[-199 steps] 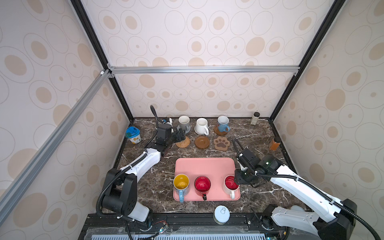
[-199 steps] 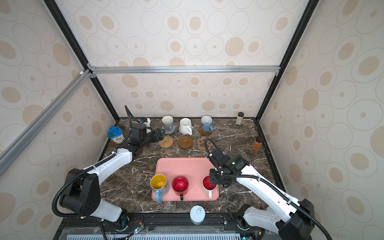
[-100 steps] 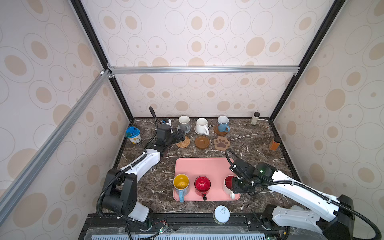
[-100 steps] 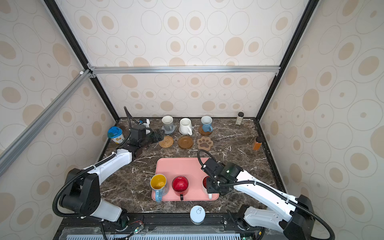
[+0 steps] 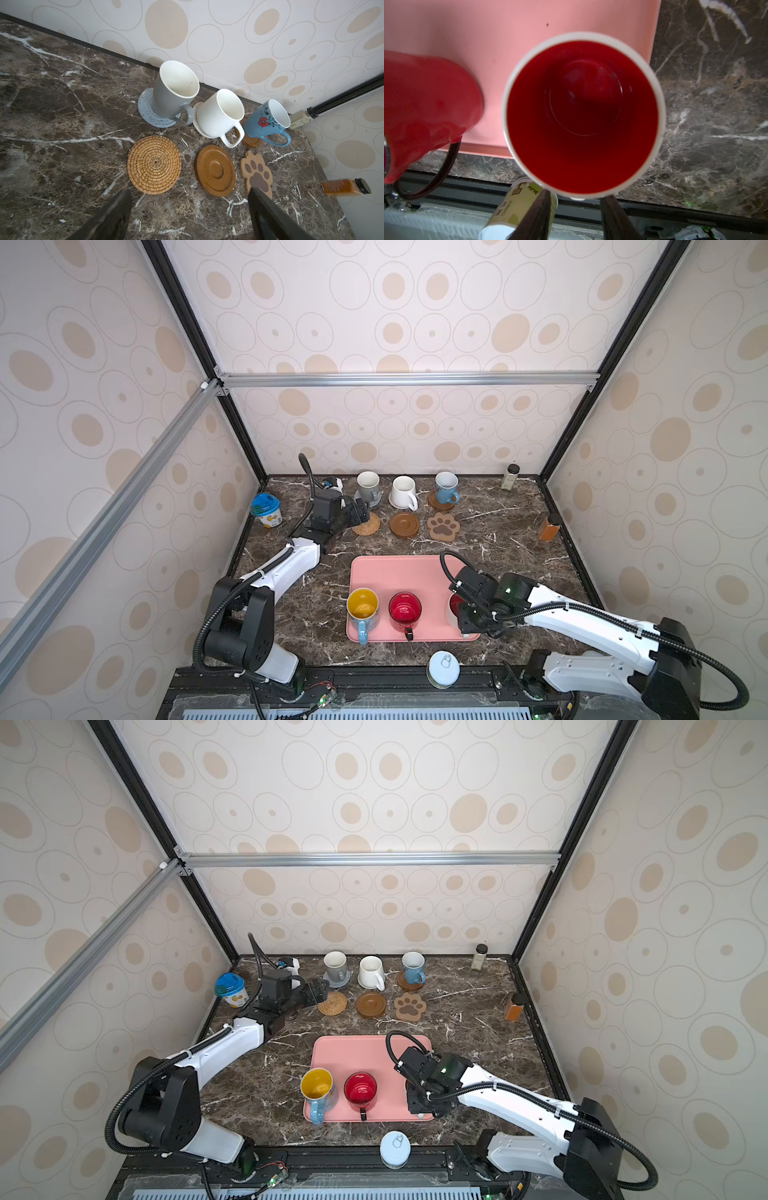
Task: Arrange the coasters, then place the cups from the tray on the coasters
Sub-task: 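Lower right gripper into the red-lined white mug and grip its rim, then lift the red-lined mug with right gripper and carry it toward the paw-print coaster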
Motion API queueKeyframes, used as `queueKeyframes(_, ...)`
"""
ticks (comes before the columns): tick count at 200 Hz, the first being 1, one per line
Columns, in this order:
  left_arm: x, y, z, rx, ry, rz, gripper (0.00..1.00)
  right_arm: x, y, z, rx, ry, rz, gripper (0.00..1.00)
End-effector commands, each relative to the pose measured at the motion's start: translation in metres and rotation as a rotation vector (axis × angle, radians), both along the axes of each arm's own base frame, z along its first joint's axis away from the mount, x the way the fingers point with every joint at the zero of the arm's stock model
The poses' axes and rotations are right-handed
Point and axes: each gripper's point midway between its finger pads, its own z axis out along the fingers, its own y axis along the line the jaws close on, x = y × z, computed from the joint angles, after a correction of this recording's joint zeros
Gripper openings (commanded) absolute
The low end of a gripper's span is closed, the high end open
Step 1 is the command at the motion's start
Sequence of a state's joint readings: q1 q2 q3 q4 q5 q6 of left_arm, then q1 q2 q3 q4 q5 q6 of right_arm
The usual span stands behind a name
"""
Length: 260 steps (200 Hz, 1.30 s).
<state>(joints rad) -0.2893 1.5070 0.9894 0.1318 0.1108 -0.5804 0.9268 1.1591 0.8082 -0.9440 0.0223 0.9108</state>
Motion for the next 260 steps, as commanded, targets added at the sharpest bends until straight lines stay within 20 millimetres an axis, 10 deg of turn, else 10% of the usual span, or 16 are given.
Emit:
queueKeyframes(1, -0.004, 0.005, 0.008, -0.012, -0.005, 0.009, 0.88, 0.002, -0.004, -0.008, -0.039, -0.017, -0.029, 0.42)
queueKeyframes(142, -0.006, 0.008, 0.01, -0.017, 0.001, 0.024, 0.88, 0.018, -0.009, -0.036, -0.196, -0.053, -0.018, 0.17)
queueKeyframes(260, -0.007, 0.007, 0.007, -0.027, 0.016, 0.028, 0.88, 0.044, 0.007, -0.014, -0.199, -0.137, 0.086, 0.08)
